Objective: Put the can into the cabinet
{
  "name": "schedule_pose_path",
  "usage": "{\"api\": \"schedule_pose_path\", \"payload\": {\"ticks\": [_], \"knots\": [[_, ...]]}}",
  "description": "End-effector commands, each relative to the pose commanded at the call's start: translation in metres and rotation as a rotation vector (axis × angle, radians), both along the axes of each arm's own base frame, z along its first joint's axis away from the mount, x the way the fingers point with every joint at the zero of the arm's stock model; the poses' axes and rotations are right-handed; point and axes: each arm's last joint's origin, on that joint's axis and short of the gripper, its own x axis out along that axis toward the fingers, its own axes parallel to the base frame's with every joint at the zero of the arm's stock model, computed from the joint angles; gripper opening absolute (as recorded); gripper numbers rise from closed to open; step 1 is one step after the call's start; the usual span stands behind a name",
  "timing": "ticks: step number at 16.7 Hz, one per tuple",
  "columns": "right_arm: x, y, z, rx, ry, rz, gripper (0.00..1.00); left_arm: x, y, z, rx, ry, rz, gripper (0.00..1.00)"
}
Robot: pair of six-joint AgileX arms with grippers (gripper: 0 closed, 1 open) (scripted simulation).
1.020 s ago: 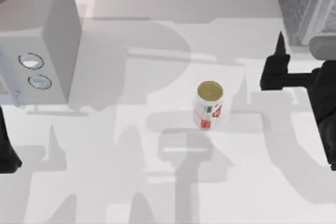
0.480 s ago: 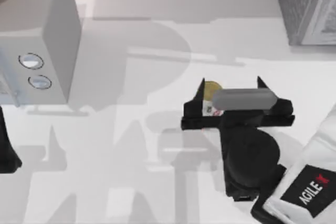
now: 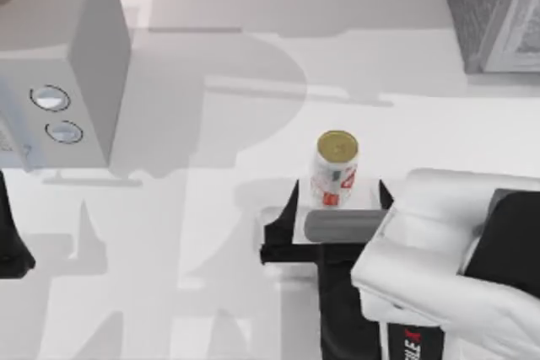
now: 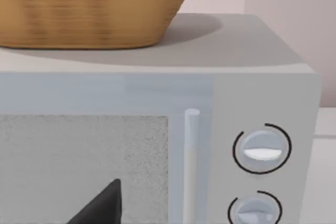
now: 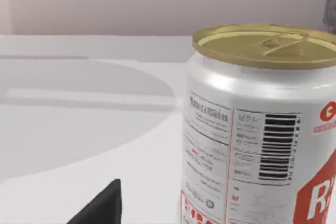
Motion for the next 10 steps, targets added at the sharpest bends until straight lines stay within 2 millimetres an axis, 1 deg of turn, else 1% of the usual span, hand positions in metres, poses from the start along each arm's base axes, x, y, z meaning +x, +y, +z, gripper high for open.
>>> {"api": "schedule_pose_path", "payload": {"ticks": [2,6,7,10], "knots": [[-0.0019,0.0011,-0.0038,0.002,-0.001,-0.001,1.0,0.0,0.0,0.0,0.0,0.0,0.0,1.0],[-0.0019,0.0011,-0.0038,0.002,-0.001,-0.001,1.0,0.0,0.0,0.0,0.0,0.0,0.0,1.0],[-0.0006,0.0004,-0.0116,-0.021,0.014,-0.003,1.0,0.0,0.0,0.0,0.0,0.0,0.0,1.0],[0.0075,0.0032,-0.0076,0.002,0.001,-0.001,1.0,0.0,0.0,0.0,0.0,0.0,0.0,1.0]]}}
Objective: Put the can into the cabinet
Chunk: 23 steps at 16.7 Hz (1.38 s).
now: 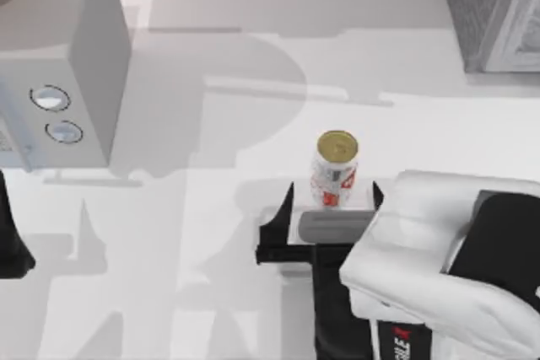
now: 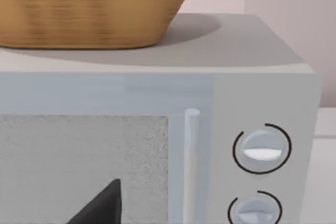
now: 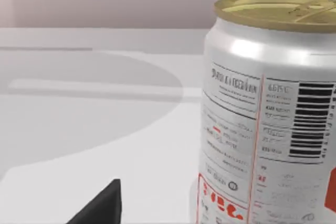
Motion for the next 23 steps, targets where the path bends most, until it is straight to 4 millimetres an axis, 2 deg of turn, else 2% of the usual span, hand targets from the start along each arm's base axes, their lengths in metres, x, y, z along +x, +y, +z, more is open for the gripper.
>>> {"api": "schedule_pose_path", "payload": {"ticks": [8,13,23], "knots": [[0.048,-0.002,0.004,0.0,-0.002,0.0,1.0,0.0,0.0,0.0,0.0,0.0,0.0,1.0],[0.051,-0.003,0.004,0.0,-0.002,0.0,1.0,0.0,0.0,0.0,0.0,0.0,0.0,1.0],[0.051,-0.003,0.004,0.0,-0.002,0.0,0.25,0.0,0.0,0.0,0.0,0.0,0.0,1.0]]}}
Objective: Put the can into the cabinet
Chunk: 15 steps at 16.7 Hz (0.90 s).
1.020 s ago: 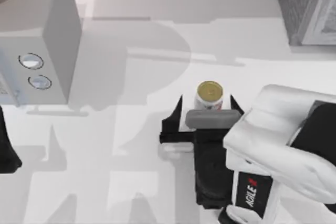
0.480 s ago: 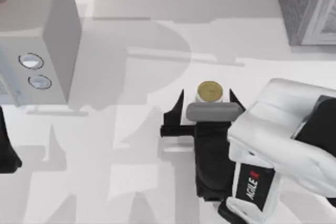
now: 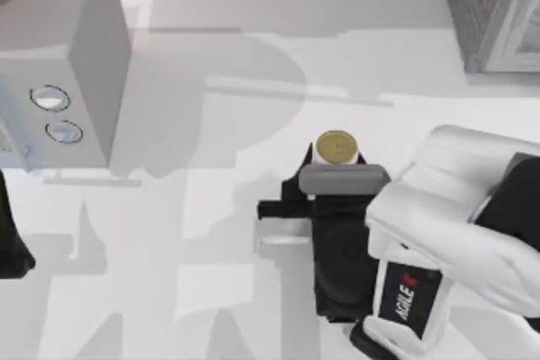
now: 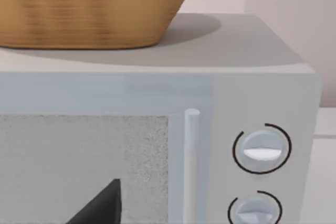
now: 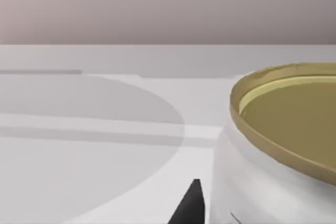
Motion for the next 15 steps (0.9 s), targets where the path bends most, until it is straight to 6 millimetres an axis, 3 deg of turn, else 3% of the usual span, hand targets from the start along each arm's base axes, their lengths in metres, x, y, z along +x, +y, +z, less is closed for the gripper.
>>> {"api": "schedule_pose_path", "payload": {"ticks": [3,4,13,15], "knots": [[0.0,0.0,0.0,0.0,0.0,0.0,0.02,0.0,0.0,0.0,0.0,0.0,0.0,1.0],[0.0,0.0,0.0,0.0,0.0,0.0,0.0,0.0,0.0,0.0,0.0,0.0,0.0,1.0],[-0.001,0.001,0.0,0.002,0.0,0.003,0.0,0.0,0.0,0.0,0.0,0.0,0.0,1.0],[0.002,0.004,0.01,0.018,-0.011,0.005,0.0,0.0,0.0,0.0,0.0,0.0,0.0,1.0]]}}
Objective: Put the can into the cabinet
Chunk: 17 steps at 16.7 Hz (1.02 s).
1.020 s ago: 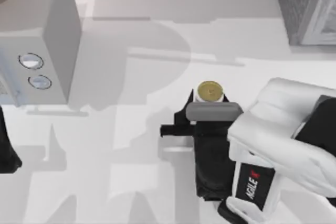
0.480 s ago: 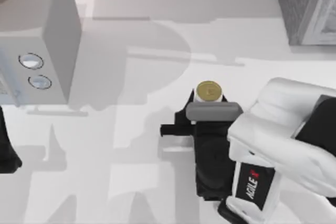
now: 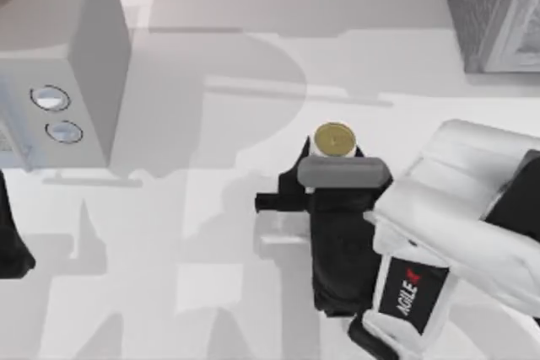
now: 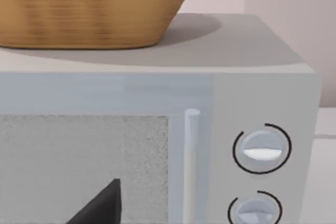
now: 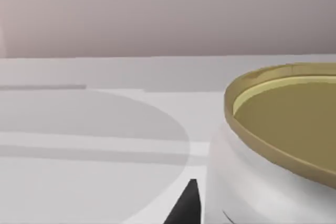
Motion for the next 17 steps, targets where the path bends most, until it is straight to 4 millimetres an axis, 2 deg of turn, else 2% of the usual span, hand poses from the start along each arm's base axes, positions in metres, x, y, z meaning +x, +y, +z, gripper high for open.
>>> {"api": "schedule_pose_path", "payload": {"ticks": [6,12,15,17], "knots": [[0.006,0.006,0.057,-0.001,-0.003,0.001,0.0,0.0,0.0,0.0,0.0,0.0,0.0,1.0],[0.001,0.001,0.119,-0.014,0.008,-0.001,0.0,0.0,0.0,0.0,0.0,0.0,0.0,1.0],[-0.002,-0.003,0.137,-0.017,0.011,-0.002,0.0,0.0,0.0,0.0,0.0,0.0,0.0,1.0],[-0.002,-0.003,0.139,-0.017,0.012,-0.002,0.0,0.0,0.0,0.0,0.0,0.0,0.0,1.0]]}}
